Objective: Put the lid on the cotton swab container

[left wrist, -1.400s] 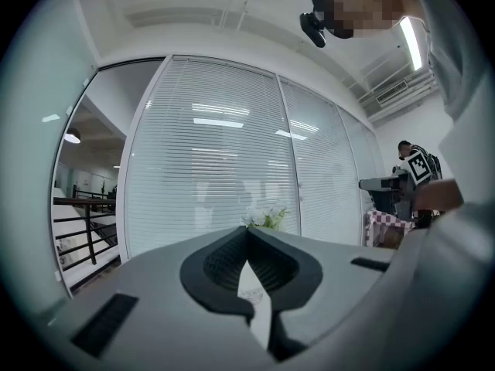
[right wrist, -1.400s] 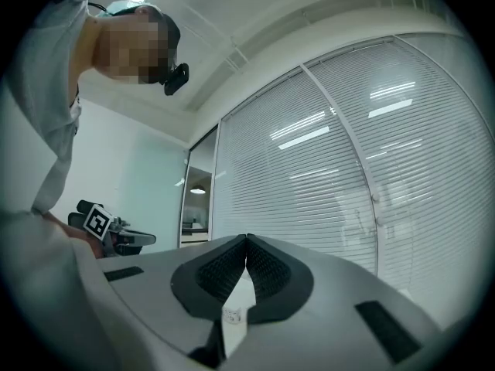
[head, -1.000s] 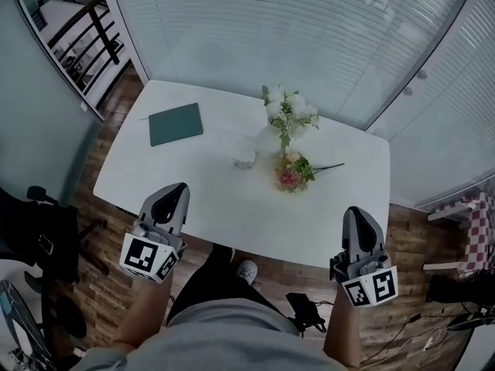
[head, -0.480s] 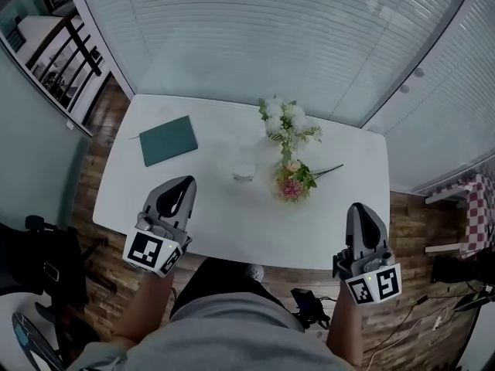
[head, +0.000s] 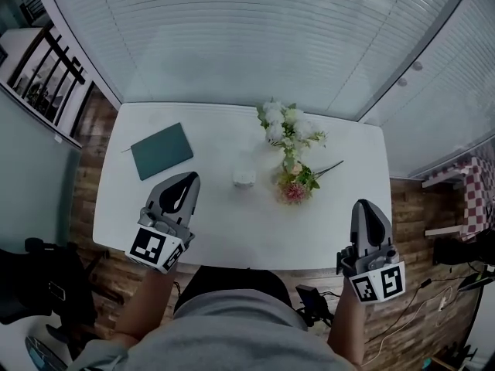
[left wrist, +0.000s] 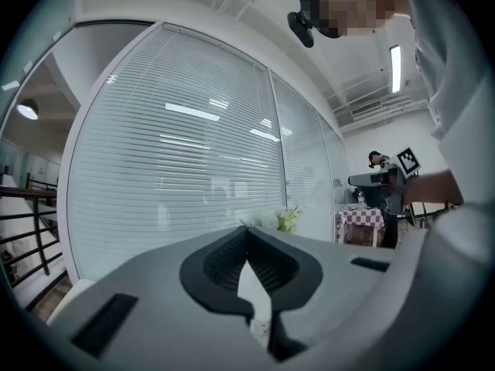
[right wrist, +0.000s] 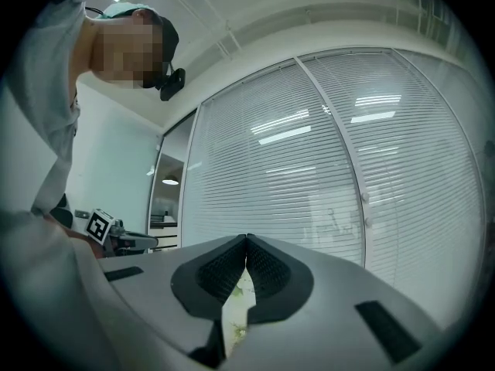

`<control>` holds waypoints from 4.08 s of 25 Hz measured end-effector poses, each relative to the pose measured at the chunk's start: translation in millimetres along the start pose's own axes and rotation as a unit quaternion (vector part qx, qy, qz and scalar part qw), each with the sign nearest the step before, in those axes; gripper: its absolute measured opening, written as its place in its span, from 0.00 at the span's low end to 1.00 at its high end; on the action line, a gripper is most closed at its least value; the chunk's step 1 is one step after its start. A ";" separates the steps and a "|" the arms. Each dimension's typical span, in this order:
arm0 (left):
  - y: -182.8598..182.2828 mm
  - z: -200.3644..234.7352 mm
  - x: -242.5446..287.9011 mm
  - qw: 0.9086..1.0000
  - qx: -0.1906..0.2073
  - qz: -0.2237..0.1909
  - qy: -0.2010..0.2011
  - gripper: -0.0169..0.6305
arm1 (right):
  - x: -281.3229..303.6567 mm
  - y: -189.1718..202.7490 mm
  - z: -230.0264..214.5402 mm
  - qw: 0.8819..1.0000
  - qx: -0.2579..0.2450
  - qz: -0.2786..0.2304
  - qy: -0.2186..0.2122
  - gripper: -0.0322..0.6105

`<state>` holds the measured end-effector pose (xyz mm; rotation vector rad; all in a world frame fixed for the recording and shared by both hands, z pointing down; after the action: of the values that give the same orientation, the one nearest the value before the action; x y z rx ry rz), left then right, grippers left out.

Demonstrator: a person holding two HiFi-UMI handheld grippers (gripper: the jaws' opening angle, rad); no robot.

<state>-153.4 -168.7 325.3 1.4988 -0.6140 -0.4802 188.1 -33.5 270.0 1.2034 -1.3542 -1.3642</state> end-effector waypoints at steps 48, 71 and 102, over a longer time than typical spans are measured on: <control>107.2 -21.2 80.8 0.988 -0.068 0.113 0.079 0.18 | 46.8 78.1 -68.7 0.991 0.058 0.097 -0.070 0.09; 204.2 -16.1 123.3 0.959 -0.067 0.232 0.146 0.42 | 56.7 105.5 -66.4 0.987 0.070 0.125 -0.076 0.09; 243.4 -28.5 153.5 0.924 0.076 0.279 0.252 0.43 | 56.6 105.8 -65.9 0.987 0.067 0.133 -0.057 0.09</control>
<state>-37.2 -238.4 580.7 1.4328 -0.6371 0.3945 236.4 -107.1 374.8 0.9991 -1.6457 -1.1805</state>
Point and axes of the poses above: the fingertips, and each gripper's own axes: x forward along the fingers, z to its left, y out of its underside, the point moved 6 cm from there along -x, backward along the fingers, and after that the axes turned 2 degrees about y, right-handed, at the moved point
